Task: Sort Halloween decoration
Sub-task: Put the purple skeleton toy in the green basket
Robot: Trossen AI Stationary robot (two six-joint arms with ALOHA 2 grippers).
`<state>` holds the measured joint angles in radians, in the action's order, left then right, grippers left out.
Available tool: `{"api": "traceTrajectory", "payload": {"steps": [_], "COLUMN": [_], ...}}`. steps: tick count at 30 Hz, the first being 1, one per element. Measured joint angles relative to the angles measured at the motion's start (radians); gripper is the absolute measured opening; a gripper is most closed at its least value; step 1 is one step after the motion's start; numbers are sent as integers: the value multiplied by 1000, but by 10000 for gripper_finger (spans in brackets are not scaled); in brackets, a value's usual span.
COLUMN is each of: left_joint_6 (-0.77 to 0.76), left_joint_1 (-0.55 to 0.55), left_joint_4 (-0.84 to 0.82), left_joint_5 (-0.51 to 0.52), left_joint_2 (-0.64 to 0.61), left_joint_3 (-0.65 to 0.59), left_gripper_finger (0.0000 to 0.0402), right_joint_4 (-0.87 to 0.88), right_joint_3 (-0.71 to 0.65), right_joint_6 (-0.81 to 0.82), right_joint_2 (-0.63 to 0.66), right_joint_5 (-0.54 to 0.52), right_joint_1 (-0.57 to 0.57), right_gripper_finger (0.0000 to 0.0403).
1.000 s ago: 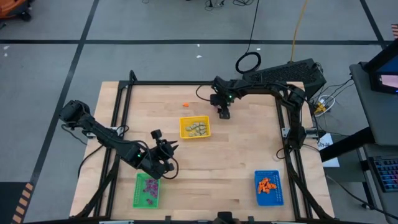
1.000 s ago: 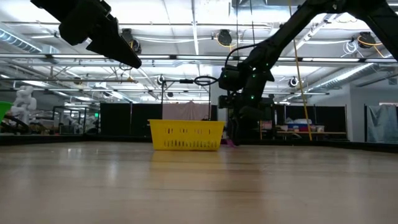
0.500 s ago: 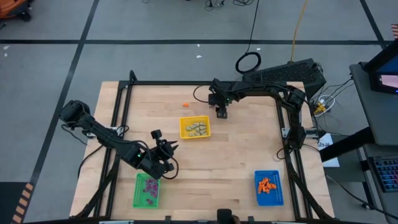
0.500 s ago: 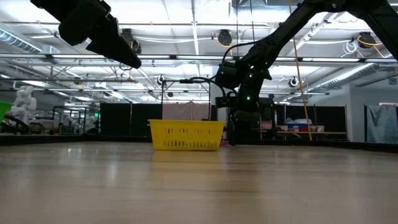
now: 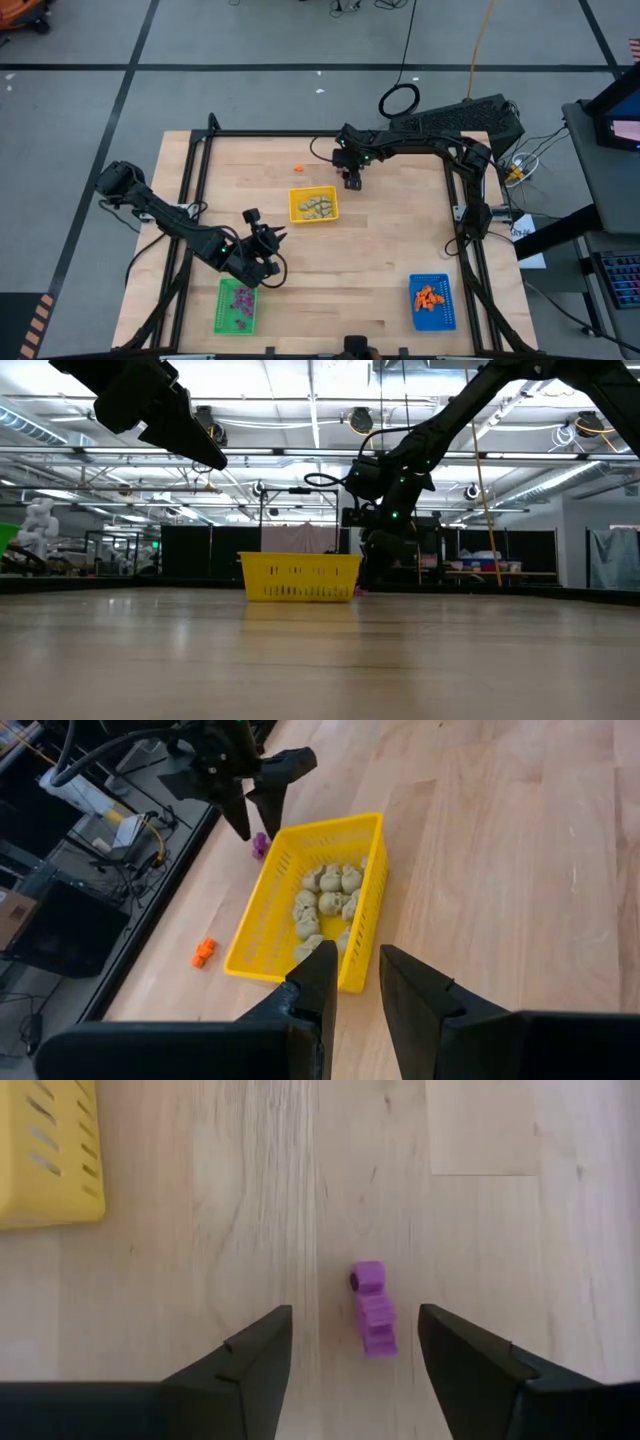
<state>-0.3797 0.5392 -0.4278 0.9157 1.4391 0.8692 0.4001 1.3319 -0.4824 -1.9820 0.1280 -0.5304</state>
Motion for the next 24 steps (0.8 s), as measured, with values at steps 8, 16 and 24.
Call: {"api": "traceTrajectory", "payload": {"steps": [8, 16, 24], "left_joint_6": [0, -5, -5], "left_joint_1": [0, 0, 0], "left_joint_4": [1, 2, 2], "left_joint_5": [0, -1, -5], "left_joint_2": [0, 0, 0], "left_joint_3": [0, 0, 0], "left_gripper_finger": [77, 77, 77], "right_joint_4": [5, 6, 2], "right_joint_3": [0, -1, 2], "right_joint_6": [2, 28, 26], "right_joint_2": [0, -4, -48], "right_joint_5": [5, 4, 10], "right_joint_1": [0, -13, -12], "right_gripper_finger": [157, 131, 117]}}
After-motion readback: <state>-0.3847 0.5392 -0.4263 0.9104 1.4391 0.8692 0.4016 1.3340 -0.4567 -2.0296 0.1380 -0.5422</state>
